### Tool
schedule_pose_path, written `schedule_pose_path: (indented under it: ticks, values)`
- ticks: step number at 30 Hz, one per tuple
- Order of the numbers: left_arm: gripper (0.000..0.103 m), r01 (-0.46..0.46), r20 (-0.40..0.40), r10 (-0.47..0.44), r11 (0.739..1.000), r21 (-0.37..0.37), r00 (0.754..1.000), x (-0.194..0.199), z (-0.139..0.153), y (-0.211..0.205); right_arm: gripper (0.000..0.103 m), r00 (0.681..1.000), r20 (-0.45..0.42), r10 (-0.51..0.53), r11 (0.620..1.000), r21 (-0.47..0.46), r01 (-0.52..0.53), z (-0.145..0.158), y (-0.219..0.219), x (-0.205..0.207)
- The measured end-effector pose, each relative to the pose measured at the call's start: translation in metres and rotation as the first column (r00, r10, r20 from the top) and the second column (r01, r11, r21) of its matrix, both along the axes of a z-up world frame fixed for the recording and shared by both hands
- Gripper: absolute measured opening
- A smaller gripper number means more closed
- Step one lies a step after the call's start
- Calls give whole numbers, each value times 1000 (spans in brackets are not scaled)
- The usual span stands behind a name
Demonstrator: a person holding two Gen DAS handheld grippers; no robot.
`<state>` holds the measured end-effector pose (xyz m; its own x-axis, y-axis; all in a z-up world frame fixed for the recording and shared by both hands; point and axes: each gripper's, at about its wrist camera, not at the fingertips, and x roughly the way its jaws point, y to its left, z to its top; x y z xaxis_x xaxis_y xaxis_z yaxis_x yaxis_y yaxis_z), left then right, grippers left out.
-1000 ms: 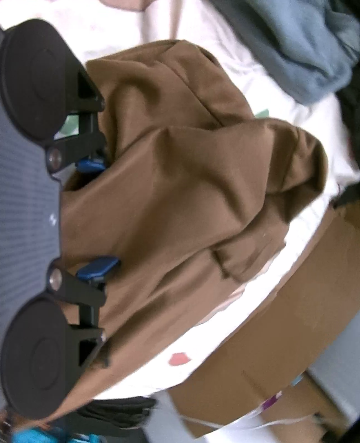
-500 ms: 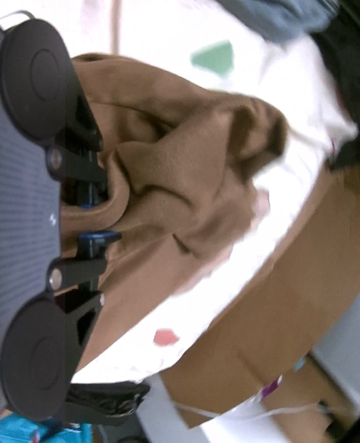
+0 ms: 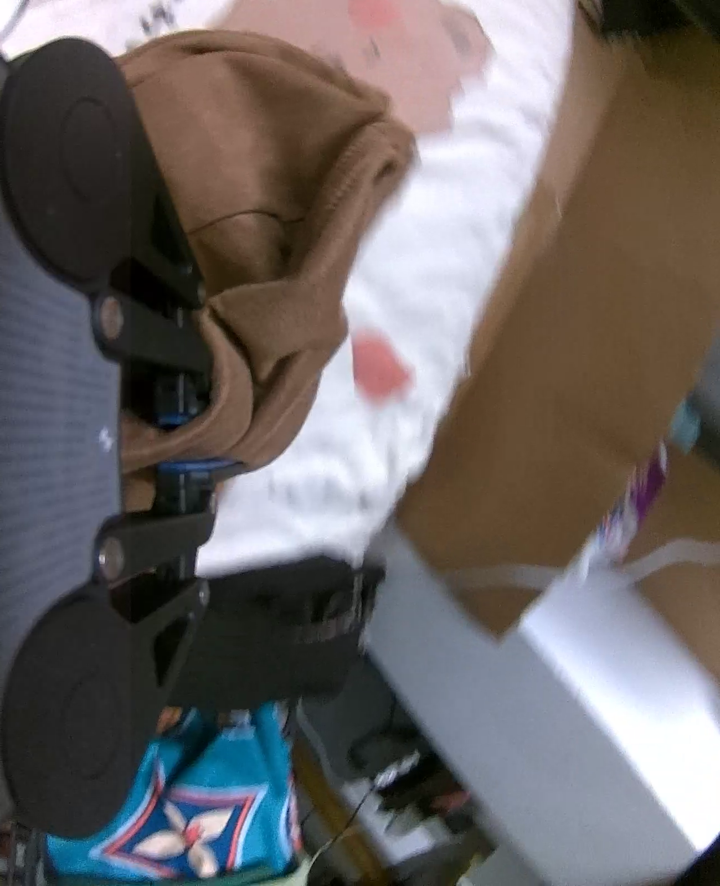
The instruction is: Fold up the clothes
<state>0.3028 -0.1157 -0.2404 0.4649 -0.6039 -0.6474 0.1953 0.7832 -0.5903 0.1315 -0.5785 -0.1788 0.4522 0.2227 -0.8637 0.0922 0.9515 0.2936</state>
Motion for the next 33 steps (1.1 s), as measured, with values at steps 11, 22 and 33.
schedule_pose_path:
  ticks: [11, 22, 33]
  values:
    - [65, 94, 60, -101, 989, 113, 993, 17, 38, -65, 3, 999, -44, 18, 999, 44, -16, -16, -8, -10]
    - [79, 23, -58, -12, 981, 194, 998, -33, -4, -11, 3, 1000, -29, 13, 992, 126, -9, -19, -10, -15]
    - [78, 24, -210, -4, 995, 93, 978, -110, -47, 0, 3, 998, 56, -31, 981, 193, 19, 6, -13, -9]
